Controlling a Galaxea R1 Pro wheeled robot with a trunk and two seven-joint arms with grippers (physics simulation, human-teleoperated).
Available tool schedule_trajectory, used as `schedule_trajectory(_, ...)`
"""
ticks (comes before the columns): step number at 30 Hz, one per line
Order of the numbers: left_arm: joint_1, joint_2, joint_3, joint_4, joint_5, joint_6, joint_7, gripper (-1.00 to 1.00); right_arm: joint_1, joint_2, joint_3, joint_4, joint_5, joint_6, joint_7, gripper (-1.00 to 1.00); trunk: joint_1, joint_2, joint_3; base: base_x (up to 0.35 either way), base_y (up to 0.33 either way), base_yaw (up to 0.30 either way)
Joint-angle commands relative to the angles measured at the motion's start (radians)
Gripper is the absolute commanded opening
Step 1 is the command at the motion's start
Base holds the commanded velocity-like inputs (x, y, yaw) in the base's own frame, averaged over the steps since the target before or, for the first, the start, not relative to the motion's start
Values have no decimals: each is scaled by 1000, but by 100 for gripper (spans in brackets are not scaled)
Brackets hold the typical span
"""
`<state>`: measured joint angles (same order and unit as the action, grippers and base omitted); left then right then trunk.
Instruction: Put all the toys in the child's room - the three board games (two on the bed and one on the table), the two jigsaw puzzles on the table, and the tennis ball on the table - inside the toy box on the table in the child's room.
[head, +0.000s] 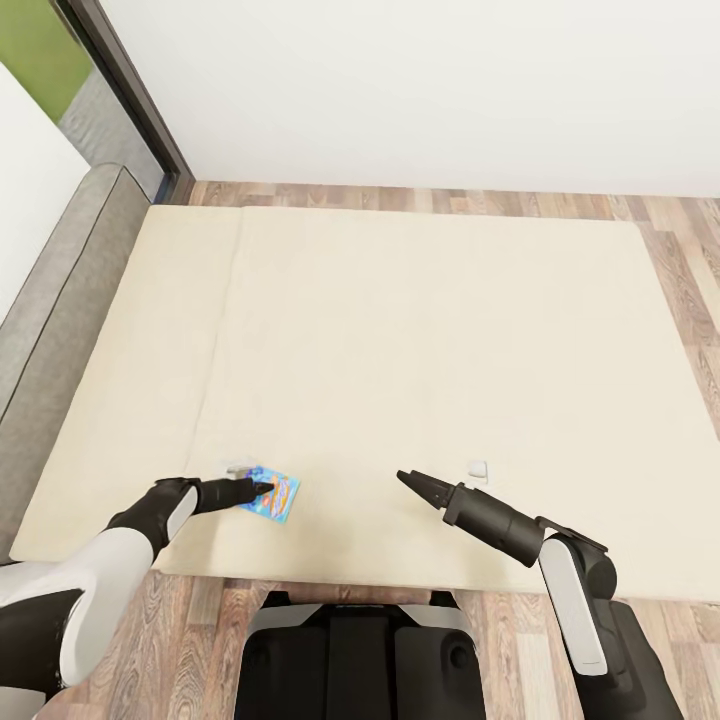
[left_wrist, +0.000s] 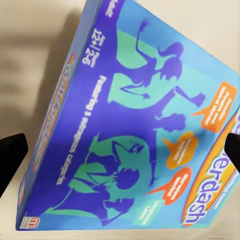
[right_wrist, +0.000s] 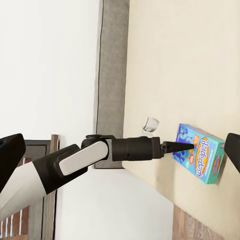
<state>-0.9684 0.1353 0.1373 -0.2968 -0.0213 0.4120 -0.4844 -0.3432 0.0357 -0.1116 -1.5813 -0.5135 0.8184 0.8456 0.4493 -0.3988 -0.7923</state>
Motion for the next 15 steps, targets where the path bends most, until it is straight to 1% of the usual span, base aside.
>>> schedule_trajectory(1,0,-1,0,0,-3,13,-4,100,0,1,-2,0,0,5,3,100,1,-1,-1,0,0,0)
schedule_trajectory(3,0,0,-15,1,-2,13,-6,100,0,1,-2,0,0,5,3,100,1,-1,-1,0,0,0)
schedule_trajectory(7,0,0,-29,1,1,11,-10,100,0,1,-2,0,0,5,3,100,1,-1,-1,0,0,0)
schedule_trajectory(12,1,0,-32,1,2,10,-13,100,0,0,-2,0,0,5,3,100,1,-1,-1,-6,-16,0)
schedule_trajectory(15,1,0,-33,1,3,10,-16,100,0,0,-3,0,0,5,3,100,1,-1,-1,-74,-165,0)
